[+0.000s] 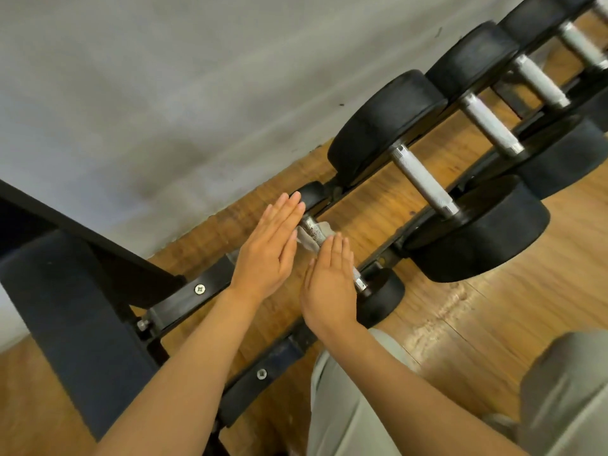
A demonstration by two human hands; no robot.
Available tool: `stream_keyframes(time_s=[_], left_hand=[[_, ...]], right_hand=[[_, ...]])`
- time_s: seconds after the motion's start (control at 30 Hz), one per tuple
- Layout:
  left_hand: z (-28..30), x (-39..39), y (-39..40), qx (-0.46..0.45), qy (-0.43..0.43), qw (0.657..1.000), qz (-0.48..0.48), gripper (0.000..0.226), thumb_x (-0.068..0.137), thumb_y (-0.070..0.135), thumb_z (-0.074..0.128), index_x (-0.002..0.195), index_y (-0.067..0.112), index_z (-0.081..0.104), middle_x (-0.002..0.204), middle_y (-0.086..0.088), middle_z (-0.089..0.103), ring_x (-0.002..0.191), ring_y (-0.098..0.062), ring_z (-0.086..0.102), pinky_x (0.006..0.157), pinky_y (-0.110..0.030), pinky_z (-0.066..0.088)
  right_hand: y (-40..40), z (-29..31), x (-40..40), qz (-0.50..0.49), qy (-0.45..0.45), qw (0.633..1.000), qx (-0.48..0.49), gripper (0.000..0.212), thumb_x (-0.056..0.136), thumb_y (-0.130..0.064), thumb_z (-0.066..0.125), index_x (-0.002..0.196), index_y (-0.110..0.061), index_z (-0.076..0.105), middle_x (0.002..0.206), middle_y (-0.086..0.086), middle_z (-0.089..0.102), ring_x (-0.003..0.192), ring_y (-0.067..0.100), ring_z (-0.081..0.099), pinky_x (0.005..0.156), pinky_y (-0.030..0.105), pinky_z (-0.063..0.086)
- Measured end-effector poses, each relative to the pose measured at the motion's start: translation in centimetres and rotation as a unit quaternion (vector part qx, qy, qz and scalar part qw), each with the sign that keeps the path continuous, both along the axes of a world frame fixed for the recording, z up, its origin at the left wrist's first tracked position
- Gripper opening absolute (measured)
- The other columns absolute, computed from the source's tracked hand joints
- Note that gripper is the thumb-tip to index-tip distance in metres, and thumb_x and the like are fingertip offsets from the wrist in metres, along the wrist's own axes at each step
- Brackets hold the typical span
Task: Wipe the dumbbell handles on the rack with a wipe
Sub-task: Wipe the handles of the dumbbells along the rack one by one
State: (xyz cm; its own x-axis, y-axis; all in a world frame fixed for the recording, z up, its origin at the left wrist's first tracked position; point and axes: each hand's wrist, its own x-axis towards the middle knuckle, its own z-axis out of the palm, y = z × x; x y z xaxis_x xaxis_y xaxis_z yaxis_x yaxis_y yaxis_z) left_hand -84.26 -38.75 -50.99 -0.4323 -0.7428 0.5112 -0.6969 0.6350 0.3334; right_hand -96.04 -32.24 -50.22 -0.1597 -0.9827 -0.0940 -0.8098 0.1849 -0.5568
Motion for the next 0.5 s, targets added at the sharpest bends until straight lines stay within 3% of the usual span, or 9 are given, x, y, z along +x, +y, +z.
stream_keyframes(time_s=[0.13, 0.27, 0.37, 0.5], left_hand=[[0.1, 0.0, 0.0, 0.017, 0.034, 0.999, -0.003, 0.043, 0.103, 0.011, 0.039, 0.146, 0.005, 0.04, 0.155, -0.002, 0.034, 0.149, -0.01, 0.022, 0.123, -0.032, 0.019], [0.1, -0.2, 0.1, 0.021, 0.047, 0.999, -0.009, 0.043, 0.104, 0.012, 0.038, 0.146, 0.003, 0.042, 0.155, -0.002, 0.034, 0.149, -0.013, 0.023, 0.122, -0.036, 0.021], [0.1, -0.3, 0.1, 0.028, 0.048, 0.998, -0.006, 0.044, 0.104, 0.013, 0.037, 0.146, 0.003, 0.041, 0.156, -0.002, 0.033, 0.149, -0.012, 0.022, 0.122, -0.038, 0.022], [0.4, 0.1, 0.1, 0.042, 0.043, 0.998, -0.015, 0.044, 0.104, 0.012, 0.038, 0.147, 0.006, 0.038, 0.156, 0.001, 0.032, 0.149, -0.011, 0.022, 0.123, -0.036, 0.02]], right_hand=[[-1.6, 0.1, 0.1, 0.046, -0.035, 0.997, -0.044, 0.052, 0.107, -0.016, 0.022, 0.153, 0.0, 0.004, 0.162, 0.016, 0.001, 0.151, 0.025, -0.004, 0.123, 0.036, -0.002], [0.8, -1.1, -0.8, 0.02, -0.027, 0.996, -0.085, 0.052, 0.105, -0.014, 0.037, 0.151, 0.003, 0.02, 0.158, 0.02, 0.021, 0.148, 0.03, 0.018, 0.122, 0.04, 0.013], [0.1, -0.1, -0.7, 0.003, -0.086, 0.995, -0.049, 0.057, 0.105, -0.017, 0.034, 0.153, 0.0, 0.011, 0.159, 0.017, 0.019, 0.147, 0.027, 0.016, 0.12, 0.042, 0.019], [-2.8, 1.0, 0.3, 0.014, -0.101, 0.992, -0.079, 0.058, 0.103, -0.018, 0.035, 0.153, 0.0, 0.013, 0.156, 0.013, 0.024, 0.146, 0.022, 0.017, 0.122, 0.038, 0.007]])
